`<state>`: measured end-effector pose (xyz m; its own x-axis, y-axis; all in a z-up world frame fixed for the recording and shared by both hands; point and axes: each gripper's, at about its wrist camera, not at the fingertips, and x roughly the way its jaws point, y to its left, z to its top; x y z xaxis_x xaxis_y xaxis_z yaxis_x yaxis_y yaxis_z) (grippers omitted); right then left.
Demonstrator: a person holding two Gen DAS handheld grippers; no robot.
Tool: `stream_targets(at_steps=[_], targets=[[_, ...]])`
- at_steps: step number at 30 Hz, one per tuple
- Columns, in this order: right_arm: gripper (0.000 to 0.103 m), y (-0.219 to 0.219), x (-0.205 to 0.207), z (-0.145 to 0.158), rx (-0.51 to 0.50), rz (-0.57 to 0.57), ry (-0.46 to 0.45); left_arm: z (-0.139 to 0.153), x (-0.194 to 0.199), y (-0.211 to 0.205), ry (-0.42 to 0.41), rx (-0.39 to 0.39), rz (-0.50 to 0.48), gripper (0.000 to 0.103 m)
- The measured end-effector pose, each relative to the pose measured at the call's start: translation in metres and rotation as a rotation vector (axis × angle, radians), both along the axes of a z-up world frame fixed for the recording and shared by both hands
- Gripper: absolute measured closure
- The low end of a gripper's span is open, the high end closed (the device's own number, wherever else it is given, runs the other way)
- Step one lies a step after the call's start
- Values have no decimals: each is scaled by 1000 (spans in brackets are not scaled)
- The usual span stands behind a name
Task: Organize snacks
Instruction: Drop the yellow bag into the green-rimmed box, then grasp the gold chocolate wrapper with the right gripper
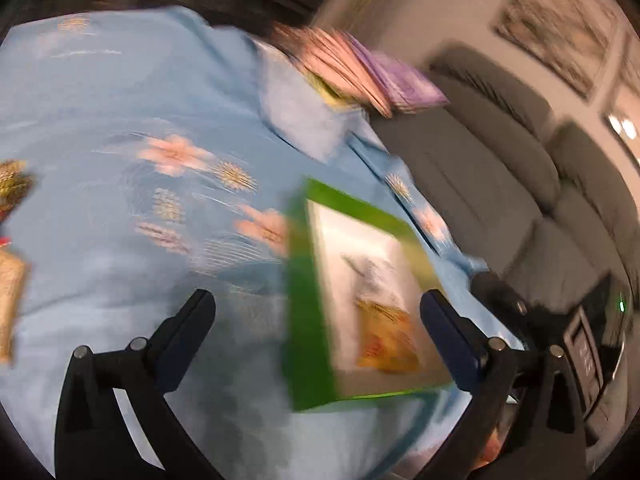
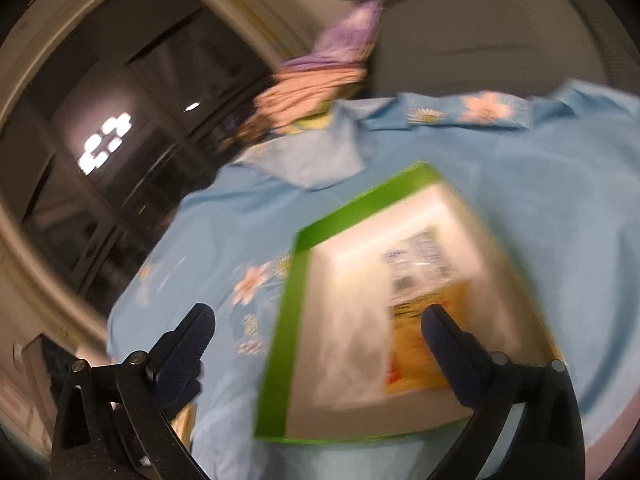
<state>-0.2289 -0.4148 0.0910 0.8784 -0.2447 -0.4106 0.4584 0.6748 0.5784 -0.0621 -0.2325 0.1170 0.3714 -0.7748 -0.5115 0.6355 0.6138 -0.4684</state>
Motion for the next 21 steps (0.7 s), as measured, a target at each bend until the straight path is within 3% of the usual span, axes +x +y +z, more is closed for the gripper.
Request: stream_targets(at_steps=[3,6,10,13,16,21], targets=[[0,31,19,7,-73,63,33,7,0,57,-118,13,168,0],[0,66,40,11,-124,148,37,7,-1,111,-216,90,299,0],[0,117,80,10,-149,276,73,-5,0,176,-257,204,422,0],[0,155,122,6,-127,375,123,-16,4,210,-260,291,464,0],[0,184,166,4,-130,463,175,-27,1,240,-274,312,481,0],[0,238,265,8,-329,526,280,-47,-4,269,-295,314,494,1]])
